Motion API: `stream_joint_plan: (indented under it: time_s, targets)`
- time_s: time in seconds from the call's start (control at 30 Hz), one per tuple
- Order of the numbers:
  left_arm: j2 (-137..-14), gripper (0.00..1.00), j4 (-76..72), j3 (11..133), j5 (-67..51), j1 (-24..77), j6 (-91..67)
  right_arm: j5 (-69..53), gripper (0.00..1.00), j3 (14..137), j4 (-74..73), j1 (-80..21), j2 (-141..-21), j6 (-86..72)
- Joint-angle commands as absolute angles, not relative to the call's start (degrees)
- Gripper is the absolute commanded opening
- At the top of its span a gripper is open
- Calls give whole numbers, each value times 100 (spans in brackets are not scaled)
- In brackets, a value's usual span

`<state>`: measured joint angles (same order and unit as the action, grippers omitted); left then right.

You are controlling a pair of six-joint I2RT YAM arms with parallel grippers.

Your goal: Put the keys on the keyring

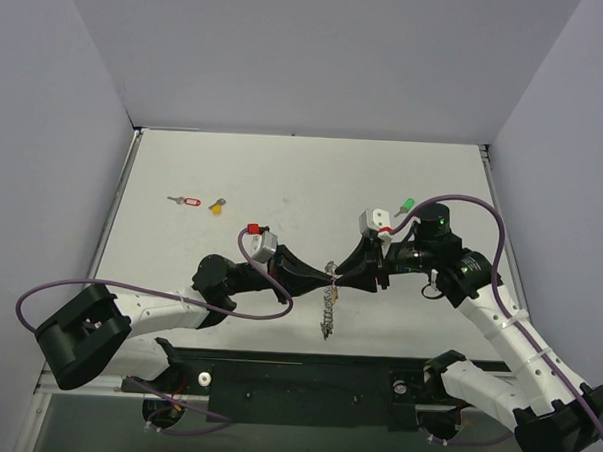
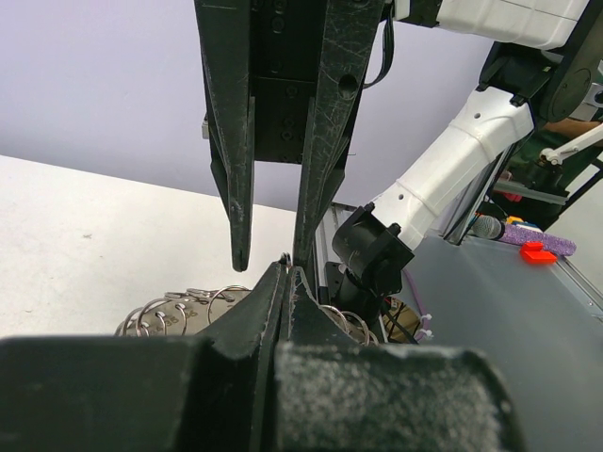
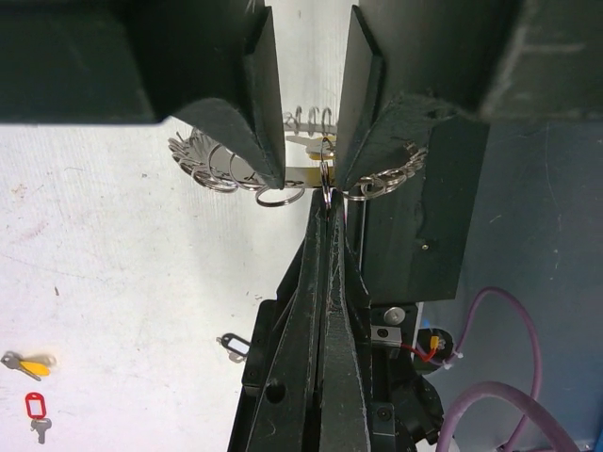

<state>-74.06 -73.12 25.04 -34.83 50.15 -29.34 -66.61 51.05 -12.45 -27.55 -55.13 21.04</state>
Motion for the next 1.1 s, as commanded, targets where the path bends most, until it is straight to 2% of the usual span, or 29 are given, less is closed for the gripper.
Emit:
stream_joint_plan:
  time_s: [0.0, 0.87, 0.93, 1.03, 1.07]
  targets:
    - [-7321, 0, -9387, 2593, -3384, 5036, -2927, -6864, 22, 5124, -966, -2812, -5528, 1986]
    - [-7198, 0, -9396, 2602, -3270, 5036, -2883, -6855, 17, 5045, -1292, -2874, -5467, 2197]
    - [-7198, 0, -9396, 2593, -3278, 5045, -2874, -6855, 14, 5062, -1266, -2883, -5476, 2162]
    - [-7198, 0, -9396, 2566, -3252, 5036, -2883, -6882, 0, 5071, -1257, -2874, -5476, 2145]
    - [-7190, 0, -9396, 2566, -3243, 5045, -2874, -6882, 0, 5071, -1266, -2883, -5476, 2145]
